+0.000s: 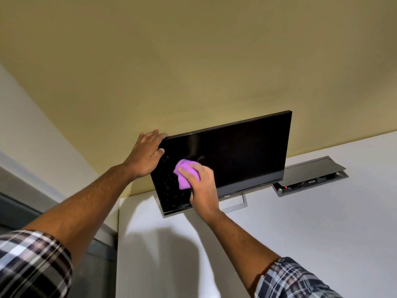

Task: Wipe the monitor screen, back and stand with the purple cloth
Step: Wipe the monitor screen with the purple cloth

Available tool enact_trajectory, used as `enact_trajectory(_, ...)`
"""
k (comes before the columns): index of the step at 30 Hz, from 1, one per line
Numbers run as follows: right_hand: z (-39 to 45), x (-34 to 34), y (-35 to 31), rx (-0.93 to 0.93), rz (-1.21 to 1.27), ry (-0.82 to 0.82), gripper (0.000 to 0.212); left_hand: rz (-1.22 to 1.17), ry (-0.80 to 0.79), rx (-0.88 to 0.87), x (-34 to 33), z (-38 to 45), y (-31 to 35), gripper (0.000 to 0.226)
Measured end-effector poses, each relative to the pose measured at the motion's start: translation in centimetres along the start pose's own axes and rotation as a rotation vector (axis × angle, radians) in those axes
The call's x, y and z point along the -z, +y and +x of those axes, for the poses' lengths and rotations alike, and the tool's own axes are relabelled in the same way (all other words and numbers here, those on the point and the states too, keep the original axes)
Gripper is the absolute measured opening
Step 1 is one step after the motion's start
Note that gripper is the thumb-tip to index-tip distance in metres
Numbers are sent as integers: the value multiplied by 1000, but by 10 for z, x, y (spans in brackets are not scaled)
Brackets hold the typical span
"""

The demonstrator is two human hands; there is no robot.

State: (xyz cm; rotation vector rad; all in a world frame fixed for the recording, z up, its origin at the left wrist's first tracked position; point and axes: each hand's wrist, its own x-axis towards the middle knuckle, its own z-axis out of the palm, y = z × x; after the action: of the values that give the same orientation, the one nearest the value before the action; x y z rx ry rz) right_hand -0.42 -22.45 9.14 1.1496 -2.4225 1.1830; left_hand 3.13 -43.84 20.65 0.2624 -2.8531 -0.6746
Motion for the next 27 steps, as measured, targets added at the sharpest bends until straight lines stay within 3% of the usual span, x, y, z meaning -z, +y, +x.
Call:
enact_trajectory(2, -11, 7, 9, 48, -12, -114, 69, 9, 4, -20, -1, 1, 1, 47)
enact_trajectory(5, -17, 25, 22, 133, 1, -111, 53, 21, 9, -53, -2, 2, 3, 44)
enact_trajectory(8, -13, 45, 34, 92, 49, -11, 48, 41, -3, -66, 1, 1, 8, 43)
enact_trajectory(10, -10, 60, 45, 33, 32, 62, 65, 48, -18, -58, 3, 1, 10, 43)
enact_trajectory(16, 13, 123, 80, -129, -4, 462, 73, 175, 6, -38, 3, -7, 25, 41)
enact_trajectory(20, 33, 158, 113, -424, 63, 639, 78, 239, -24, -77, 4, 13, 57, 49)
enact_trajectory(27, 43, 168, 134, -502, -160, 673, 80, 185, -173, -140, -16, 49, 95, 52)
